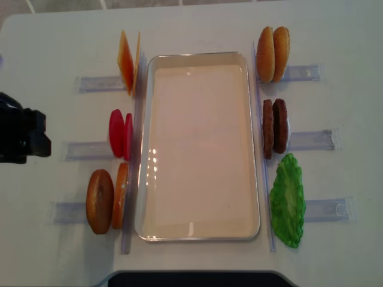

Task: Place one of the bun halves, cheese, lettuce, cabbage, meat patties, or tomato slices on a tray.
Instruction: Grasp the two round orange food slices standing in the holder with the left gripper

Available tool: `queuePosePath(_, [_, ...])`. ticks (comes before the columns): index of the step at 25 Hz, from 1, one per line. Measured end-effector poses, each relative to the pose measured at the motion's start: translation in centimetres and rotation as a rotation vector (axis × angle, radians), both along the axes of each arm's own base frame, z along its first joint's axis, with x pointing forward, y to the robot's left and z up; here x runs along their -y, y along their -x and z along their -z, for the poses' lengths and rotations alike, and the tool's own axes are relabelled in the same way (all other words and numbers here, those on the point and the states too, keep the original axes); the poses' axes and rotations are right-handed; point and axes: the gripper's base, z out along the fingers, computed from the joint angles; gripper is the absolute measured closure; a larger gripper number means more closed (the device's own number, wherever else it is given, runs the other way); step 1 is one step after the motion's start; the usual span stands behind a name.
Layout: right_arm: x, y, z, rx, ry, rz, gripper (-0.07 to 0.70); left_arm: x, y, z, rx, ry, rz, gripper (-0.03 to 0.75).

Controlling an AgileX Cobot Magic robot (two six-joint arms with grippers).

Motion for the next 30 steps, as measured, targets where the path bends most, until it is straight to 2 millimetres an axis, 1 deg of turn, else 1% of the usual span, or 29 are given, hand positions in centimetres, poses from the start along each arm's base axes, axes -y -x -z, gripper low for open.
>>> queuePosePath(2, [0.0, 0.0, 0.0, 0.000, 0.000, 0.000, 0.347, -0.3, -0.1, 0.1, -0.005, -0.029, -0.002, 0.316])
queuePosePath(6, [0.0, 0.0, 0.0, 0.000, 0.000, 0.000, 0.347, -0.3, -0.1, 0.1, -0.006, -0.033, -0.007, 0.316])
queuePosePath(12, [0.0, 0.0, 0.0, 0.000, 0.000, 0.000, 0.347, 0.0, -0.1, 0.1, -0.002, 0.003, -0.018, 0.316])
queuePosePath(16, [0.0, 0.0, 0.0, 0.000, 0.000, 0.000, 0.347, 0.6, -0.2, 0.0, 0.004, 0.048, -0.014, 0.316])
queuePosePath(19, [0.0, 0.0, 0.0, 0.000, 0.000, 0.000, 0.347, 2.4, -0.4, 0.0, 0.026, 0.055, 0.047, 0.316])
queuePosePath(24, [0.0, 0.0, 0.0, 0.000, 0.000, 0.000, 0.347, 7.4, 0.2, -0.2, 0.056, 0.070, 0.116, 0.316])
queuePosePath(27, [0.0, 0.0, 0.0, 0.000, 0.000, 0.000, 0.347, 9.5, 0.9, -0.2, 0.051, 0.082, 0.108, 0.316])
queuePosePath(30, [0.0, 0.0, 0.0, 0.000, 0.000, 0.000, 0.348, 10.8, 1.6, -0.2, 0.042, 0.100, 0.111, 0.316])
